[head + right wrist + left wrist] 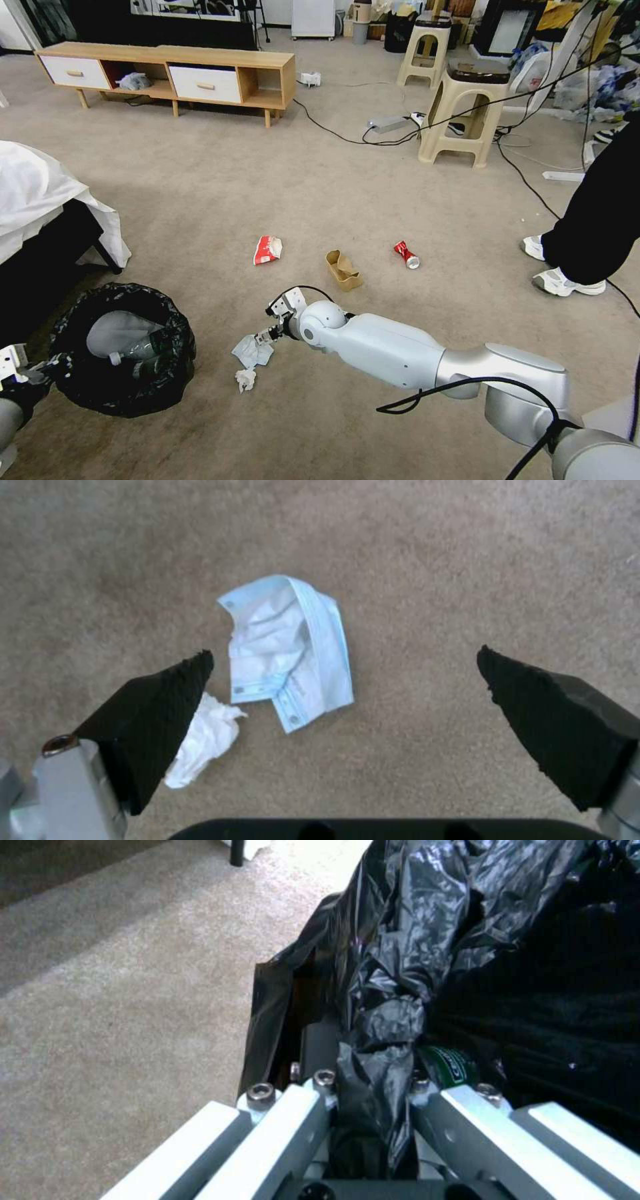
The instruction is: Pick up the trash bin, then pick up the garbage from the floor and place it into the trash bin.
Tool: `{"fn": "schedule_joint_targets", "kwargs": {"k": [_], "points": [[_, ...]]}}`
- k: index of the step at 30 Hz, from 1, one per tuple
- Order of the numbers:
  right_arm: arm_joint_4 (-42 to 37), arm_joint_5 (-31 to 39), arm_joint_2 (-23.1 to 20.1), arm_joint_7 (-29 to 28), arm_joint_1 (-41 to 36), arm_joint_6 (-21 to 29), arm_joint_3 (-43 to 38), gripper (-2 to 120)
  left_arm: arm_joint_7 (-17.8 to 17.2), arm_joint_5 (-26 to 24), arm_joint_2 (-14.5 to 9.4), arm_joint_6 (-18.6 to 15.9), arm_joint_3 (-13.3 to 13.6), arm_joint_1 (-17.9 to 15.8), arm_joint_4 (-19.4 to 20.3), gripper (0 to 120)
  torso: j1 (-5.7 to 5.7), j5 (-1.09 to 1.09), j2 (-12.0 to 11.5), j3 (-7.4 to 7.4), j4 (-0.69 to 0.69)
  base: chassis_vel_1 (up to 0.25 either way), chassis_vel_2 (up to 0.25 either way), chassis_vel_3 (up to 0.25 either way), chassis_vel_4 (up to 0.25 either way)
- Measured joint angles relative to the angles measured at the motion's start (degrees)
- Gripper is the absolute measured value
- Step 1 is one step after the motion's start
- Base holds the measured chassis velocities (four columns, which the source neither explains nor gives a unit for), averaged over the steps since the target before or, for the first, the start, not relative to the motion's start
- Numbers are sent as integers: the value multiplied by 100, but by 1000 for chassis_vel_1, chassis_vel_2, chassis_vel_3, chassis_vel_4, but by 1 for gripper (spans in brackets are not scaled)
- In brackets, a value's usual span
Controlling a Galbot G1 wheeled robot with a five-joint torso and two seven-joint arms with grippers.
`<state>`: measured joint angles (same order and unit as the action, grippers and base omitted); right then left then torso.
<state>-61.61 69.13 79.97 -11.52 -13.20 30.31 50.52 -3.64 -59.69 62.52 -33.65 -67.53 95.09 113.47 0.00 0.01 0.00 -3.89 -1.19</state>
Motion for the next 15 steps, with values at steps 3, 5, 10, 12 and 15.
{"fn": "schedule_joint_targets", "kwargs": {"k": [3,5,10,12,15], "points": [[53,0,27,11,7,13,15,100,12,0,1,8,-4,-2,-11,1,0,0,0,0,0,0,0,0,0],[170,-8,96,36,39,43,60,100,48,1,0,26,-20,1,-37,1,0,0,0,0,0,0,0,0,0],[312,-27,186,68,75,72,93,100,85,2,-14,41,-24,-5,-69,1,0,0,0,0,0,0,0,0,0],[422,-60,238,118,90,76,99,100,90,7,-14,46,-12,-19,-80,1,0,0,0,0,1,0,0,0,0],[593,-137,320,180,91,74,96,100,97,22,-10,52,34,-39,-96,1,0,0,0,0,0,0,0,0,0]]}}
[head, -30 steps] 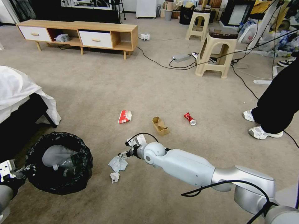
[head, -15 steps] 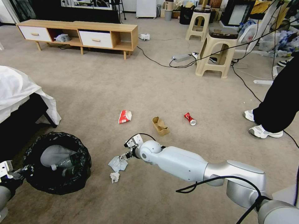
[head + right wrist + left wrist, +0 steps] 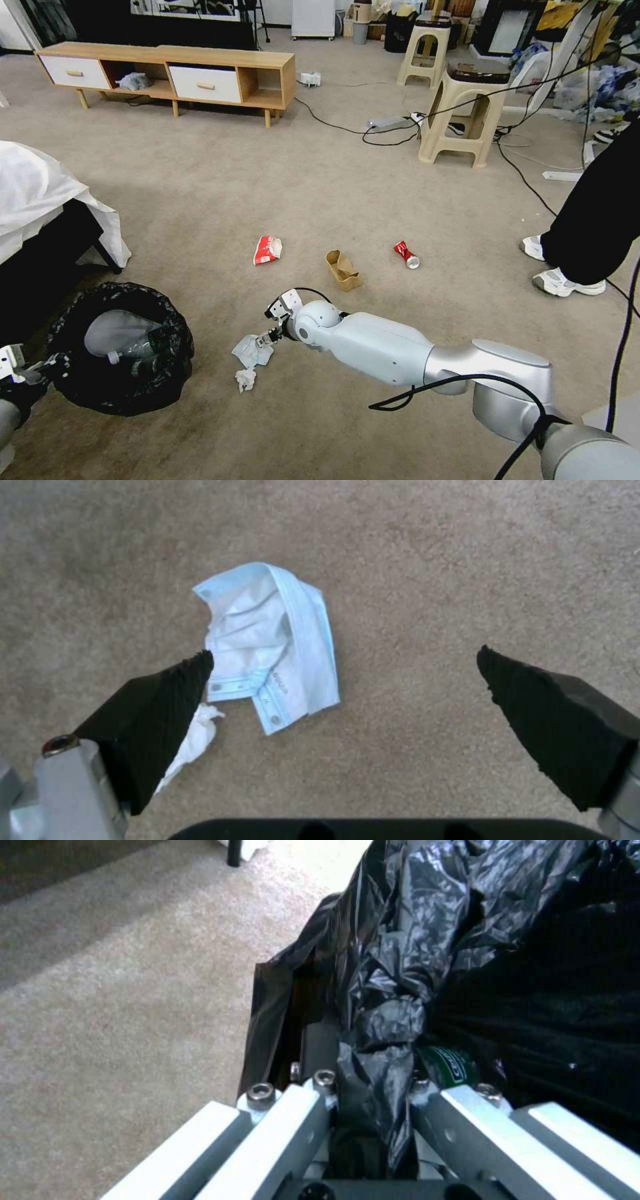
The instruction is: Pick up the trash bin, then pick up the garbage from the floor and place it into the trash bin.
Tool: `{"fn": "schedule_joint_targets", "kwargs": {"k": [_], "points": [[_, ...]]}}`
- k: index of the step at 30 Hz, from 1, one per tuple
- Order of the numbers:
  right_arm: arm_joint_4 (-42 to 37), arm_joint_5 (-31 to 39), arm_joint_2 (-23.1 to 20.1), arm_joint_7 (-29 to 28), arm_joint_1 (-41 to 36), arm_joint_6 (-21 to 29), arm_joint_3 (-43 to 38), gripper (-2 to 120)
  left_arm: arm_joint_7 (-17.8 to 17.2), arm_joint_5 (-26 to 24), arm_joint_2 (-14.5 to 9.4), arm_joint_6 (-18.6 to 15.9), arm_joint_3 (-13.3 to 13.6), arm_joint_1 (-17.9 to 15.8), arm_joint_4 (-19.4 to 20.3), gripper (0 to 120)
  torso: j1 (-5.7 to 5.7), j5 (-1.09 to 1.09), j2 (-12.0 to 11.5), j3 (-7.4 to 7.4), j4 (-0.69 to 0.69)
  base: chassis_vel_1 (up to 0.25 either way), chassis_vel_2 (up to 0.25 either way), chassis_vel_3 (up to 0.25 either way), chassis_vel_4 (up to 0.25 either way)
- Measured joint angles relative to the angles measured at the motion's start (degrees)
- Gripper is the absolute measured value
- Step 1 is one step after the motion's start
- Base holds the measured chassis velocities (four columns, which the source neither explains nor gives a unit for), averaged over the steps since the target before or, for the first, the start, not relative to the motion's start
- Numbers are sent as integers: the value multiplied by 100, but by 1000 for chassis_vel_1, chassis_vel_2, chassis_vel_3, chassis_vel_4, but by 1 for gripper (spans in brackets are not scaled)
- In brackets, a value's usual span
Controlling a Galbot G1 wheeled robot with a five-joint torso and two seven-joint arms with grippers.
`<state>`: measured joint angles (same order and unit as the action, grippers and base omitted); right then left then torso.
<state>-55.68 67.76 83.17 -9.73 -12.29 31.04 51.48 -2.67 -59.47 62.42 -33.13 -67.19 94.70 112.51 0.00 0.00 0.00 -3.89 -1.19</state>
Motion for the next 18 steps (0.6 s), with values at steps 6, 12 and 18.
{"fn": "schedule_joint_targets", "kwargs": {"k": [6,12,18], "points": [[363,-183,219,162,-10,-41,-25,100,16,29,-1,21,70,-40,-57,1,0,0,0,0,0,0,0,0,0],[926,-474,546,353,-85,-140,-154,100,26,56,1,56,139,-61,-87,1,0,0,0,0,0,0,0,0,0],[1258,-612,830,450,-153,-185,-260,100,52,86,2,76,197,-90,-138,1,0,1,0,0,0,0,0,0,0]]}}
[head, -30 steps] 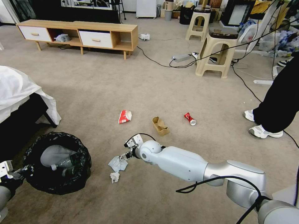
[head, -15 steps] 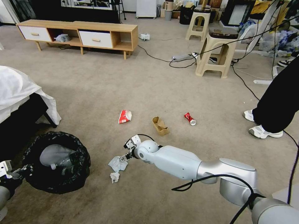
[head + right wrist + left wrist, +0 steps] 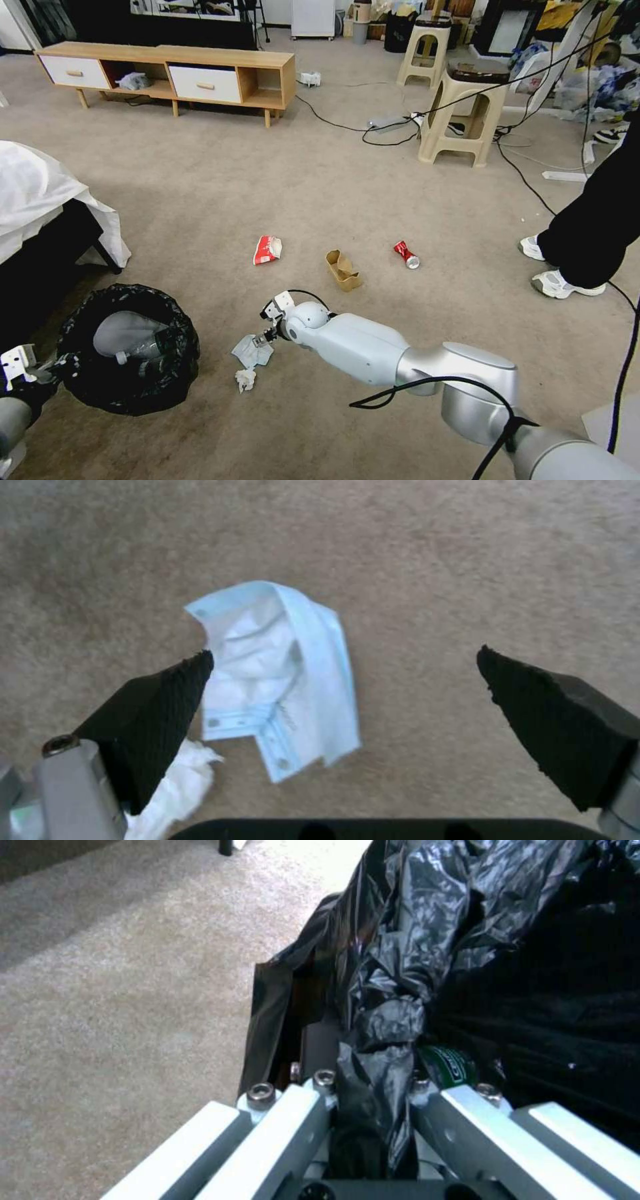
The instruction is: Pick up the trash bin, then pick up the garbage from the floor and place it into the trash bin.
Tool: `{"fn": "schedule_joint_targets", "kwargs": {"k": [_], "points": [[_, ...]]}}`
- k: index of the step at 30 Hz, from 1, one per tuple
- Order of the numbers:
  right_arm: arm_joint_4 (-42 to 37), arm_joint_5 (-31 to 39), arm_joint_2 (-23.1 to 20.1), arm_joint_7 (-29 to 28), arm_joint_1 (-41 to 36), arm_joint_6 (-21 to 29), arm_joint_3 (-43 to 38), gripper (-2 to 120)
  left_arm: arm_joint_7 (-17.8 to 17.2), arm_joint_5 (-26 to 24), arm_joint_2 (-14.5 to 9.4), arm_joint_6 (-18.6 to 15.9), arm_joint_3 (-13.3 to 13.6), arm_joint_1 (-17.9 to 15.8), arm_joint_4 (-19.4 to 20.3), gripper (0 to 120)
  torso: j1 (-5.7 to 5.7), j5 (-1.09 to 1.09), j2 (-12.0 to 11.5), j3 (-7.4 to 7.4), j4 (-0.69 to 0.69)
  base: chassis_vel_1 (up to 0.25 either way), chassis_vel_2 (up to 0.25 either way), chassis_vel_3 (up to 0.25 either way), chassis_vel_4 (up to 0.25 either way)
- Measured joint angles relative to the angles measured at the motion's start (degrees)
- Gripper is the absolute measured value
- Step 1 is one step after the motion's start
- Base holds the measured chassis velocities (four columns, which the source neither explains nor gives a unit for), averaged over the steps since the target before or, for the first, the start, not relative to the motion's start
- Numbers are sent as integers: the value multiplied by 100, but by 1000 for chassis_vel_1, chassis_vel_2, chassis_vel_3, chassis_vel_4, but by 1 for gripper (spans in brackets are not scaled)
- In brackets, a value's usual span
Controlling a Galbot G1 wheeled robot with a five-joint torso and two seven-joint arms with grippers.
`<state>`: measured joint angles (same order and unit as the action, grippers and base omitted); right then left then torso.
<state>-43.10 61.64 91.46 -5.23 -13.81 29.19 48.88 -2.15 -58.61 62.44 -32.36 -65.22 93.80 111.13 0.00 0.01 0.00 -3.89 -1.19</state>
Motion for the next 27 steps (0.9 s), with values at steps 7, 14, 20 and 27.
{"fn": "schedule_joint_targets", "kwargs": {"k": [7,14,20,27], "points": [[240,-110,87,84,-35,-41,-26,100,23,45,24,9,62,-27,-40,1,0,-1,0,0,0,0,0,0,0],[566,-286,81,181,-123,-92,-93,100,77,103,69,46,102,-14,-75,1,0,-1,0,0,0,0,0,0,0],[643,-341,76,188,-158,-94,-107,100,89,113,90,59,109,-10,-74,1,0,-1,0,0,0,0,0,0,0],[644,-364,73,188,-174,-94,-116,100,117,133,106,85,109,-6,-74,1,0,-1,0,0,1,0,0,0,0]]}}
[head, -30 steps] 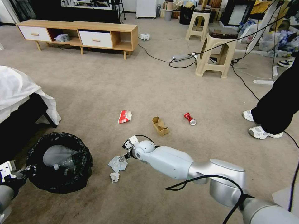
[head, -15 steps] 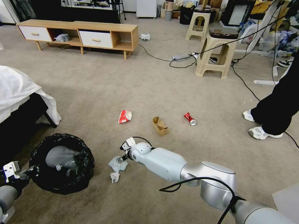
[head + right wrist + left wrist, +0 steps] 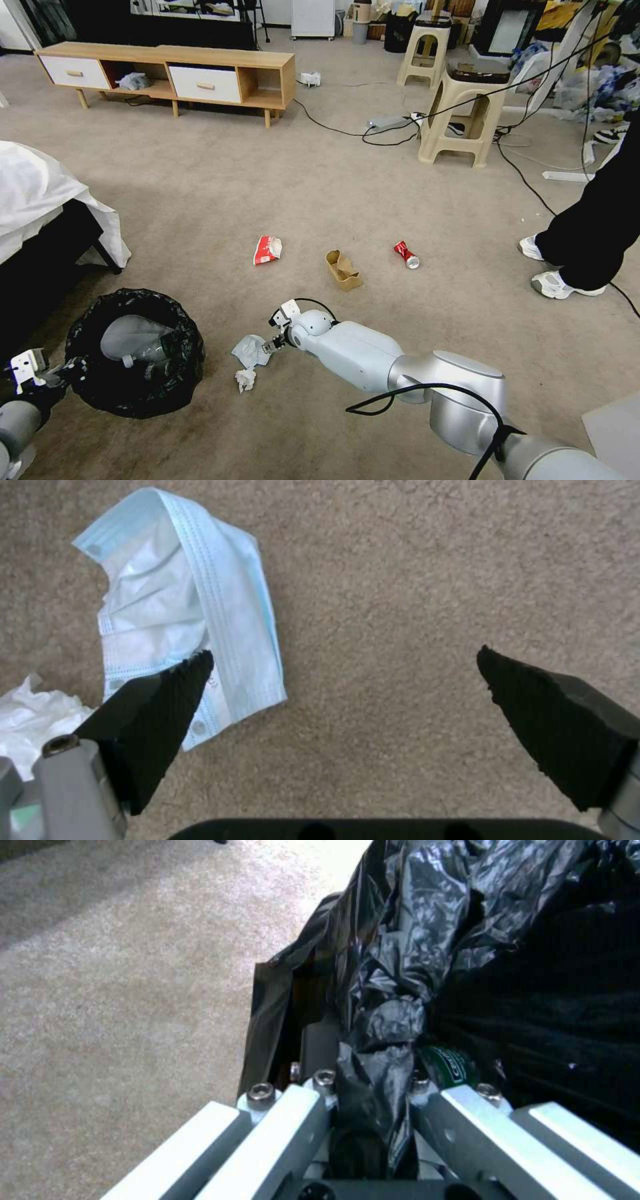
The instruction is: Pick up the trash bin, then pick up the garbage from the floor and place it into the trash bin.
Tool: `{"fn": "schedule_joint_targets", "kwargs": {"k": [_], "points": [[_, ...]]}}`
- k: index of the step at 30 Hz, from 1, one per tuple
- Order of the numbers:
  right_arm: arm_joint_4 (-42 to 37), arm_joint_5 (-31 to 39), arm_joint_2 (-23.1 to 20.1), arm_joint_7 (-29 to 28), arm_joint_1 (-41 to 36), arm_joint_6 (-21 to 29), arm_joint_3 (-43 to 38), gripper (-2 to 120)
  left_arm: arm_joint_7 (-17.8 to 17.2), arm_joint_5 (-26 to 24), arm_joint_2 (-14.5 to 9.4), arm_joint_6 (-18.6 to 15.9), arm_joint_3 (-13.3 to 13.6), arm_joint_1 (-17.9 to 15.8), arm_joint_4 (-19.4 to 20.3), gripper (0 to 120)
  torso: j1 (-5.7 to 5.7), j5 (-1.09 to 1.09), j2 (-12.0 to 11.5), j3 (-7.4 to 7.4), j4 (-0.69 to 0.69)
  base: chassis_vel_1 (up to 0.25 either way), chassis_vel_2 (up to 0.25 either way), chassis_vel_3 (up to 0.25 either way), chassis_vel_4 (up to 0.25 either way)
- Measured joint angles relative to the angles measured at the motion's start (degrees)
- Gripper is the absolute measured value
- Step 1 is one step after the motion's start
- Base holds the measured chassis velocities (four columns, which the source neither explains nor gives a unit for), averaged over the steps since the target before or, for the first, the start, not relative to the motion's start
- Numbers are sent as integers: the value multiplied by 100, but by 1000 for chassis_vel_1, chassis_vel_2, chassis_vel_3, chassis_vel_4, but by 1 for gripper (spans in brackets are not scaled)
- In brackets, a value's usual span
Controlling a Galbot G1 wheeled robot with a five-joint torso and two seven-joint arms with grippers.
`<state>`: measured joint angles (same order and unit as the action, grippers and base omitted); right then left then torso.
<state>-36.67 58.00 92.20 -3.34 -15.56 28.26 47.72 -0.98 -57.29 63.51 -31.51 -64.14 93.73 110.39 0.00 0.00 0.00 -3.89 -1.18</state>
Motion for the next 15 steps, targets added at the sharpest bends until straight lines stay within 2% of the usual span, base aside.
{"fn": "schedule_joint_targets", "kwargs": {"k": [15], "points": [[325,-149,-4,144,-9,-97,-71,100,80,73,71,67,6,45,-21,1,0,0,0,0,-1,0,0,0,0]]}}
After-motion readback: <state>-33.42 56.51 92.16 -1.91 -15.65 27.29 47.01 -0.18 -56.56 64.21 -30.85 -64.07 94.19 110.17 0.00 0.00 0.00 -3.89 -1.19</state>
